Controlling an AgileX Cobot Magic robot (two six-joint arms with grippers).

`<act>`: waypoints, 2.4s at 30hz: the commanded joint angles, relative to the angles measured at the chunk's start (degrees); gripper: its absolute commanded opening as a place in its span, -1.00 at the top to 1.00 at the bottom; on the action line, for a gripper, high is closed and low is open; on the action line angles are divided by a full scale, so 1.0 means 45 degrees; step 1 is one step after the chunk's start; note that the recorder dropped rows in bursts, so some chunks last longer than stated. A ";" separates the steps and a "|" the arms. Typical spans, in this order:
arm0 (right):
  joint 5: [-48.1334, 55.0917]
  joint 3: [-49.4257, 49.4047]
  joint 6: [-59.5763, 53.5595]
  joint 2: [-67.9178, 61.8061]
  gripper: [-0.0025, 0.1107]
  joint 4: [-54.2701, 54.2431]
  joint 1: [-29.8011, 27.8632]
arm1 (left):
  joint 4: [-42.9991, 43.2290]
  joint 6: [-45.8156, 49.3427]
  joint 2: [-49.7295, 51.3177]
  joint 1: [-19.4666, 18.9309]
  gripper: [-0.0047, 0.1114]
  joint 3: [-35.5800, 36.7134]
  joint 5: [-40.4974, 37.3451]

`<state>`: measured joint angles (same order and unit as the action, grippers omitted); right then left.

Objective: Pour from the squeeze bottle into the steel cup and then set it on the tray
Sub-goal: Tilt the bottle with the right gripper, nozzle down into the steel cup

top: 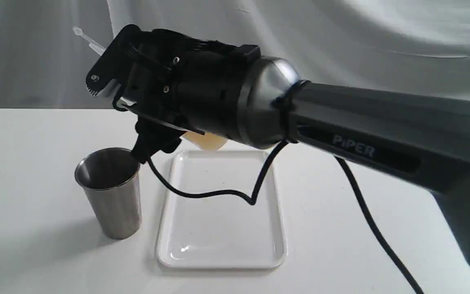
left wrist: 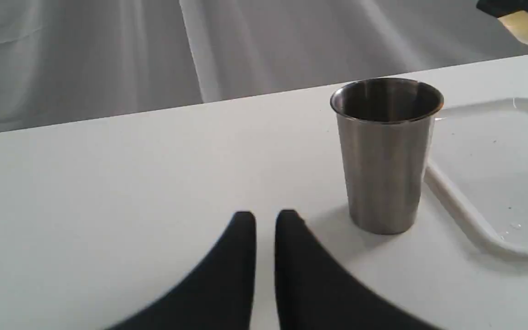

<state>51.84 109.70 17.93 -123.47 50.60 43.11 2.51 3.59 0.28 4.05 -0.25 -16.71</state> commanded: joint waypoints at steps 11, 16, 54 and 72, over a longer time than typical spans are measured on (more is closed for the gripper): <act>0.0533 0.0094 0.0134 -0.1189 0.23 0.2168 0.0204 | 0.0007 -0.0022 -0.0063 0.0039 0.78 0.0057 0.0083; 0.0642 0.0094 0.0130 -0.1504 0.23 0.3254 0.0378 | 0.0007 -0.0022 -0.0063 0.0039 0.78 0.0057 0.0083; 0.3623 0.0094 -0.1231 -0.2016 0.23 0.7214 0.1144 | 0.0007 -0.0022 -0.0063 0.0039 0.78 0.0057 0.0083; 0.3973 -0.0433 -0.3356 -0.2238 0.23 0.7233 0.1348 | 0.0007 -0.0022 -0.0063 0.0039 0.78 0.0057 0.0083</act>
<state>68.72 108.07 4.03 -134.28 80.56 49.07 2.51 3.59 0.28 4.05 -0.25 -16.71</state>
